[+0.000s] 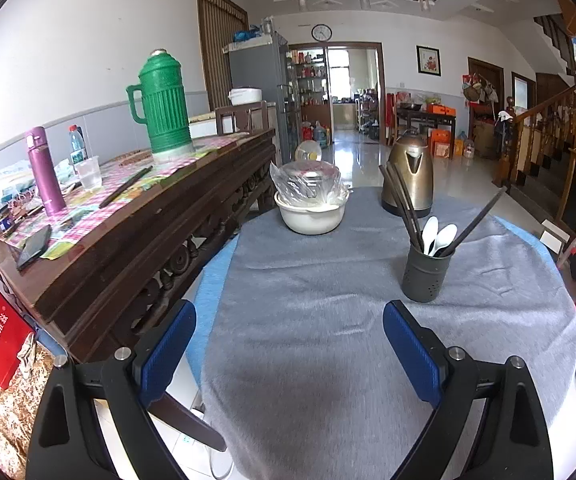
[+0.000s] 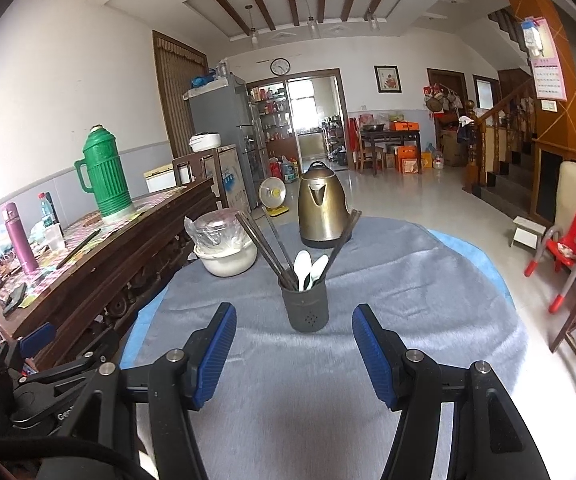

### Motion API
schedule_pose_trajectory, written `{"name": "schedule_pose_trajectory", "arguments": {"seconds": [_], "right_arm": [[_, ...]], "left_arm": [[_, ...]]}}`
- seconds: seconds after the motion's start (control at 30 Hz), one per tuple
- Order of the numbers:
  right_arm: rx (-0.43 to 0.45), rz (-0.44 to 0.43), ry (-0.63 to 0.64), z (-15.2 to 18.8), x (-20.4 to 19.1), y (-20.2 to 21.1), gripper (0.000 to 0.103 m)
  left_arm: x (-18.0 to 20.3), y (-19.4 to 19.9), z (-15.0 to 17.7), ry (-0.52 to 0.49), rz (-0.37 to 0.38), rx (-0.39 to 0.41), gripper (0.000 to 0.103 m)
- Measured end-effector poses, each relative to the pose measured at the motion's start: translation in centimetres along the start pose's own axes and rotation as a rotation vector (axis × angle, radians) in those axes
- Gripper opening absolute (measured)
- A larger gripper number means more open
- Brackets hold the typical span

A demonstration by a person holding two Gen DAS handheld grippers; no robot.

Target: Organize utensils

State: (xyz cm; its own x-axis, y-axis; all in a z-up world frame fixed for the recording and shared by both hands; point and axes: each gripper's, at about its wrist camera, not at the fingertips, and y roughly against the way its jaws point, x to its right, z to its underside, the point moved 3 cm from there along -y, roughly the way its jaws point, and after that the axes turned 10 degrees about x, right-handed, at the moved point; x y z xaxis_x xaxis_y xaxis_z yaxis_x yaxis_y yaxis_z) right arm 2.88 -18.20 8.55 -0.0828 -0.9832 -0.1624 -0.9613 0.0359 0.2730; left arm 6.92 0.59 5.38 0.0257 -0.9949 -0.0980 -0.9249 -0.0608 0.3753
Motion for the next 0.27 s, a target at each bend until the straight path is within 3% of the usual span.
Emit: {"name": "schedule_pose_trajectory", "arguments": {"seconds": [0.27], "right_arm": [[-0.053, 0.003, -0.001, 1.3, 1.8, -7.4, 0.064]], "left_arm": [[1.6, -6.3, -0.3, 0.020, 0.020, -0.025, 0.095]]}}
